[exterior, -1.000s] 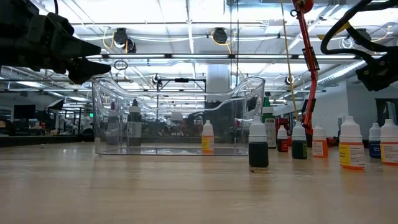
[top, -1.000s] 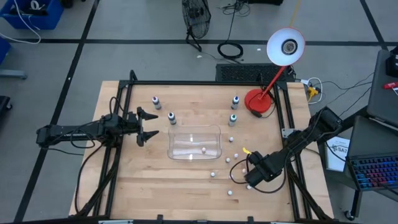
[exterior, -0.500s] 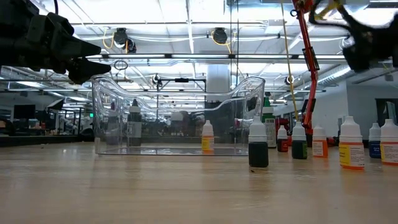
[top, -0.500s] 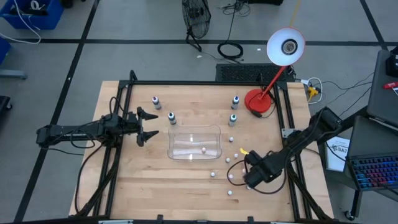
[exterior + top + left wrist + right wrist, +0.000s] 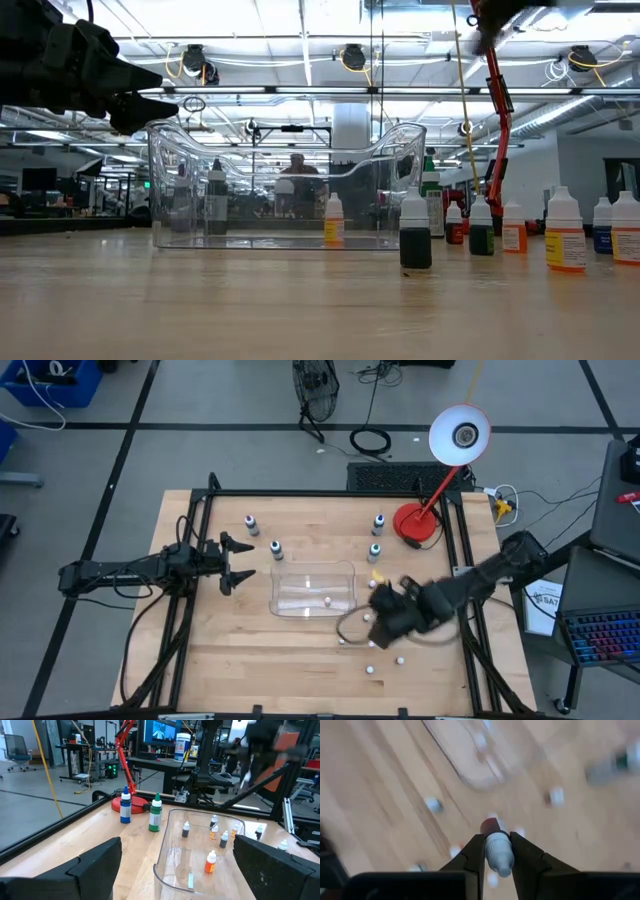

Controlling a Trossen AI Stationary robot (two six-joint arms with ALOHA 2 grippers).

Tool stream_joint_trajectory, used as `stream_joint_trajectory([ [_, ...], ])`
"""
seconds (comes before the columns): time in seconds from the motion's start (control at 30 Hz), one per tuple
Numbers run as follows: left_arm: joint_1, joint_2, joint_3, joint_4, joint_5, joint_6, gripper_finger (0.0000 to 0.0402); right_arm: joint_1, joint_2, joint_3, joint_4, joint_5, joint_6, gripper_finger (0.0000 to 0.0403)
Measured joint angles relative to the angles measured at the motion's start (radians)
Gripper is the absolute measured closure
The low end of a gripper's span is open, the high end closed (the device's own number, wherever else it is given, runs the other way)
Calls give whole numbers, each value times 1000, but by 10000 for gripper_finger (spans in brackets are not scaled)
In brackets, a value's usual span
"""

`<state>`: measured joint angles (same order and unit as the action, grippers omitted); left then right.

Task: Pick & Place food coloring
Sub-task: Put the red food coloring bottle into the transparent bin

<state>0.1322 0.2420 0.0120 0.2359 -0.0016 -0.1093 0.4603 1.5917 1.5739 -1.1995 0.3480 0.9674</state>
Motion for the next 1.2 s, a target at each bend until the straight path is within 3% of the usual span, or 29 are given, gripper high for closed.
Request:
stream_joint_trajectory([
  [0.1,0,0,0,0,0,0,23,-107,0,56,104,-16,-211,348],
  [0.3,0,0,0,0,0,0,23,-300,60,156,229,-159,-530,349],
  [0.47,0,0,0,0,0,0,23,-379,192,290,218,-283,-728,349],
  [0.57,0,0,0,0,0,0,23,-392,278,373,185,-461,-967,349],
  [0.63,0,0,0,0,0,0,23,-392,325,413,162,-506,-1116,349],
  [0.8,0,0,0,0,0,0,23,-366,386,425,80,-475,-1497,349],
  [1.0,0,0,0,0,0,0,23,-344,423,425,72,-305,-1581,349],
  [1.2,0,0,0,0,0,0,23,-339,478,425,125,-217,-1688,349],
])
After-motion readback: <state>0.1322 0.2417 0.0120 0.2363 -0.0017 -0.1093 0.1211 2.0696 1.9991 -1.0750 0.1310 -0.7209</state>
